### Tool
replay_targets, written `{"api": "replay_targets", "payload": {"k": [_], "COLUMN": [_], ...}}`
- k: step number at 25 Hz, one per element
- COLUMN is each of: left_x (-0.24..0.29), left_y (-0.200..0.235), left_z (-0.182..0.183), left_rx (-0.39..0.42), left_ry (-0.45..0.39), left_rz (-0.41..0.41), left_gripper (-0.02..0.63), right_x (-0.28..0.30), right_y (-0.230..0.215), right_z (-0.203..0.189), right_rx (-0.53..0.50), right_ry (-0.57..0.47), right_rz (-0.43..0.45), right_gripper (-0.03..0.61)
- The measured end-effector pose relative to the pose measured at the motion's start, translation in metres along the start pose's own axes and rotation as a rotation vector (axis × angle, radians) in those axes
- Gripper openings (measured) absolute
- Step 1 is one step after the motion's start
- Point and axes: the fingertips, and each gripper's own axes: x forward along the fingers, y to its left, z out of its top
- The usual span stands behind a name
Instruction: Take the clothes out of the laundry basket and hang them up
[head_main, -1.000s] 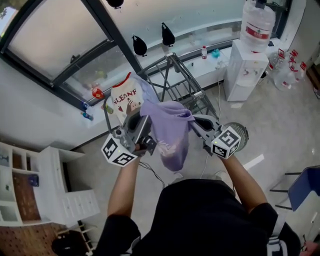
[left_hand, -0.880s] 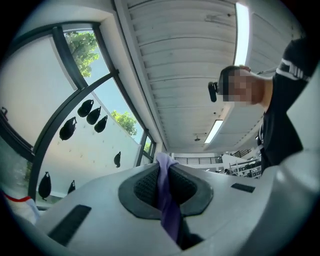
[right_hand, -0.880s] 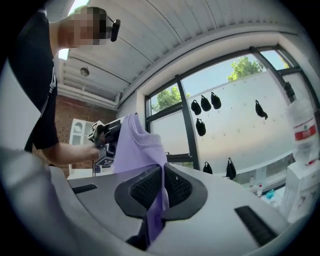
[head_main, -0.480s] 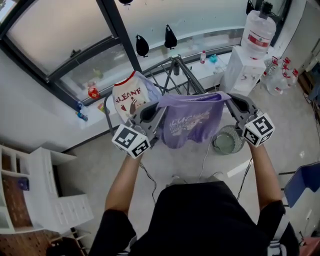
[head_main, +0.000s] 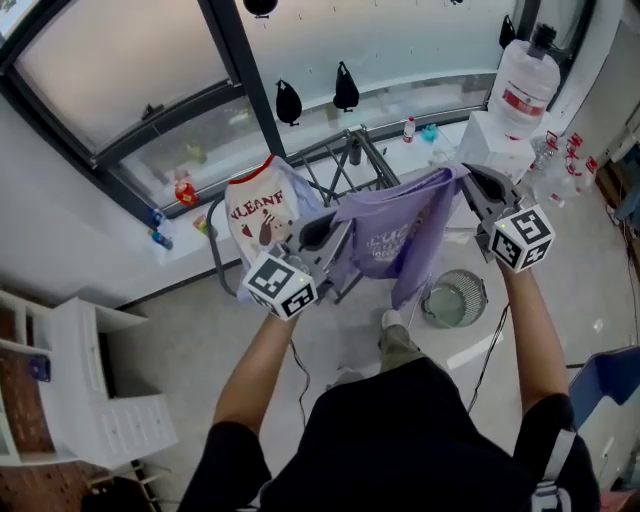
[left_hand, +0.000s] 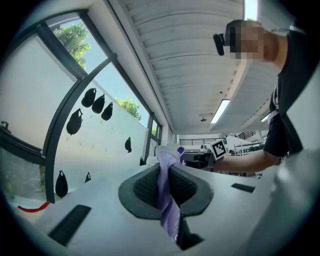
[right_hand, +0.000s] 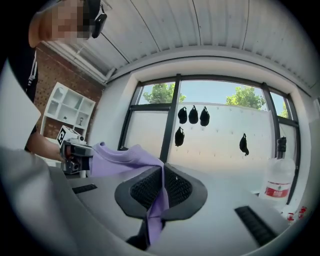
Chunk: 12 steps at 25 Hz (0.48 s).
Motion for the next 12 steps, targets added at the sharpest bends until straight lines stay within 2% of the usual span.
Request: {"api": "replay_targets", "payload": {"k": [4, 12], "left_x": [0.018, 0.056], "left_y": [0.035, 0.144], "left_z": [-0.012, -0.047], "left_rx": [-0.032, -0.027], "left_ry": [0.006, 0.126], "left_rz": [0.067, 0.264], "left_gripper": [0.021, 0.021], "right_x": [0.045, 0.164], "right_y": [-0.024, -0.074], "right_z": [-0.013, -0.055], "right_rx": [0.022, 0.044], "right_ry": [-0.012, 0.02], "right_rz": [0.077, 0.249], "right_gripper": [0.005, 0.005]}}
